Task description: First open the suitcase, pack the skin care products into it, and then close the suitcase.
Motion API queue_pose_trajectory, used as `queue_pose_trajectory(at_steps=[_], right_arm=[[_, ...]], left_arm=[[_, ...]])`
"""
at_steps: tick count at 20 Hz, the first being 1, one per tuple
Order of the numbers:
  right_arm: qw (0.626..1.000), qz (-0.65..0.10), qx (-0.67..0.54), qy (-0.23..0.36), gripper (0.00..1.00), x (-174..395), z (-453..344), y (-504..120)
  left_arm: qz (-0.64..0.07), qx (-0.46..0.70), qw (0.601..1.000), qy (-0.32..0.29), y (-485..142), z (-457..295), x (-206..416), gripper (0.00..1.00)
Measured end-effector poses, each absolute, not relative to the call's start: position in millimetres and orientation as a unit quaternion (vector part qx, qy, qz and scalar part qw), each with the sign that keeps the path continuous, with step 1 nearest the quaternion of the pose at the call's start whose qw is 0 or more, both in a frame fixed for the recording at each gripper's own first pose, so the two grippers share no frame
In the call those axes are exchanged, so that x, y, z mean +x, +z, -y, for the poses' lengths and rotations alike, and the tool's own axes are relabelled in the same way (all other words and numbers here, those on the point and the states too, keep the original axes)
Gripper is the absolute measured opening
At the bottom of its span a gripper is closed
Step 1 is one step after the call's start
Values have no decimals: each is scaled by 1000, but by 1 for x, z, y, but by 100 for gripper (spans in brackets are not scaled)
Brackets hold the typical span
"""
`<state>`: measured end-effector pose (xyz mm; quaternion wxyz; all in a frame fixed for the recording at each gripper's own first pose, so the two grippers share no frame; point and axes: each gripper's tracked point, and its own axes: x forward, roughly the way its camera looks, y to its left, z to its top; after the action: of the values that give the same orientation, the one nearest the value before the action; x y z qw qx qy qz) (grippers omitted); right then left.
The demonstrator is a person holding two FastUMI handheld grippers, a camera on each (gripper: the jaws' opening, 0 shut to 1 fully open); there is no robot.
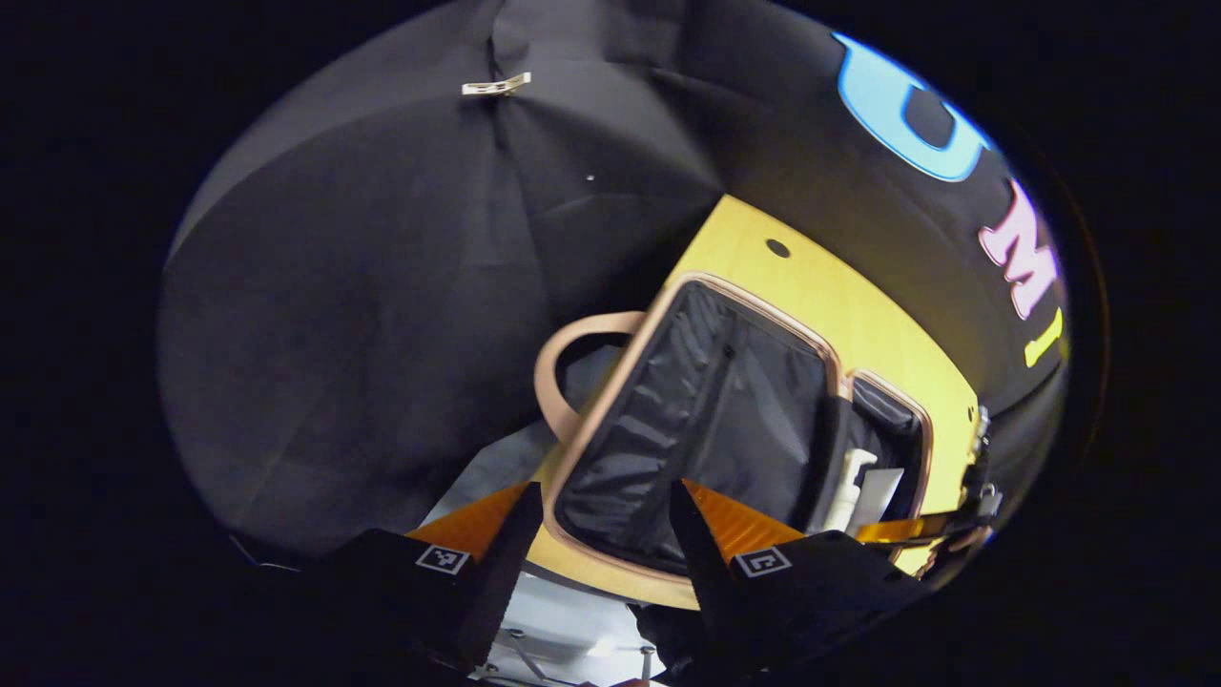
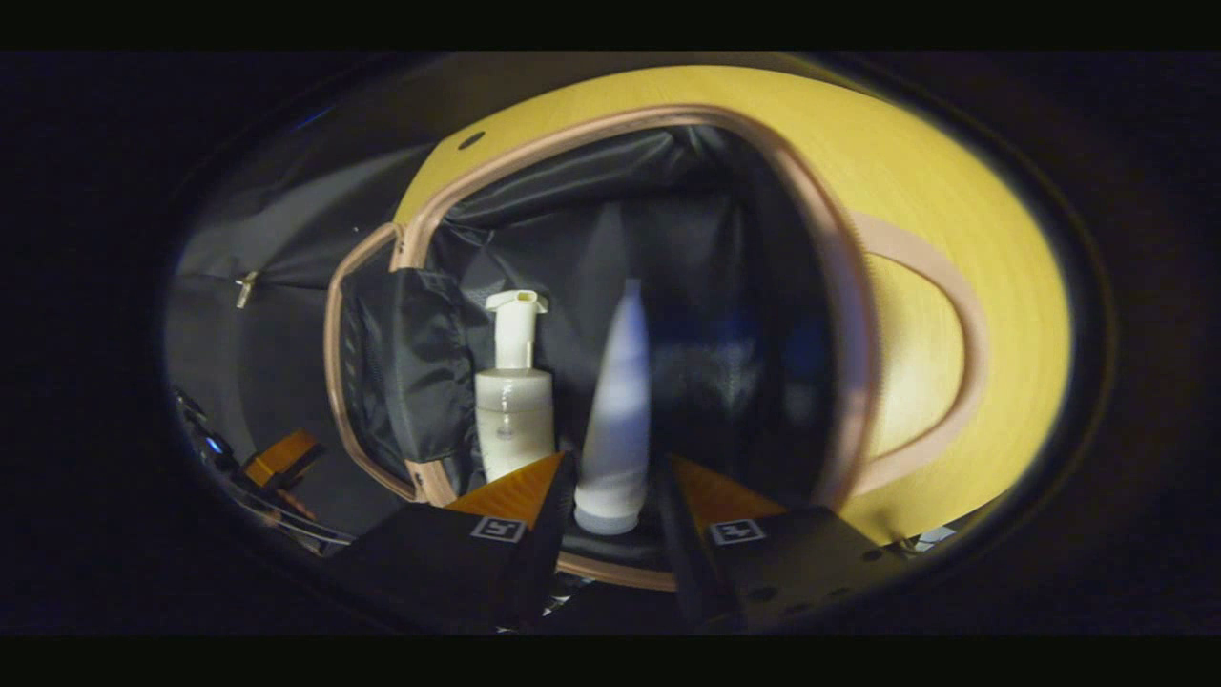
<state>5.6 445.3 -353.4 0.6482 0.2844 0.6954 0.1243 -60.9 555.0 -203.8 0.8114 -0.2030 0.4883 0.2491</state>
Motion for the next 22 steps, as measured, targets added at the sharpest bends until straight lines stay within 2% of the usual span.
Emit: queue_pose_trajectory(at_steps=[3,4,5,8,12,17,18,19,21,22], right_arm=[[689,-621,336,164,85,26,-437,-303],[690,-606,354,178,76,29,-431,-286],[692,-592,371,183,85,30,-422,-277],[710,-565,386,169,85,38,-388,-270],[725,-549,397,127,85,43,-352,-270],[738,-553,370,111,85,33,-331,-277],[740,-552,370,107,85,33,-327,-277],[739,-552,372,101,85,32,-324,-277],[736,-553,380,90,85,29,-321,-279],[736,-552,382,88,85,30,-320,-279]], left_arm=[[-473,-236,805,270,-203,-579,-45,86],[-471,-250,800,275,-209,-587,-41,85],[-472,-268,794,275,-213,-596,-34,86],[-486,-296,778,268,-228,-620,-18,82],[-528,-257,762,271,-258,-647,-7,82],[-580,-240,724,284,-314,-659,-16,81],[-582,-259,723,268,-324,-651,-16,76],[-570,-289,725,256,-328,-644,-6,65],[-553,-279,740,263,-317,-644,2,20],[-551,-259,752,251,-319,-648,1,17]])
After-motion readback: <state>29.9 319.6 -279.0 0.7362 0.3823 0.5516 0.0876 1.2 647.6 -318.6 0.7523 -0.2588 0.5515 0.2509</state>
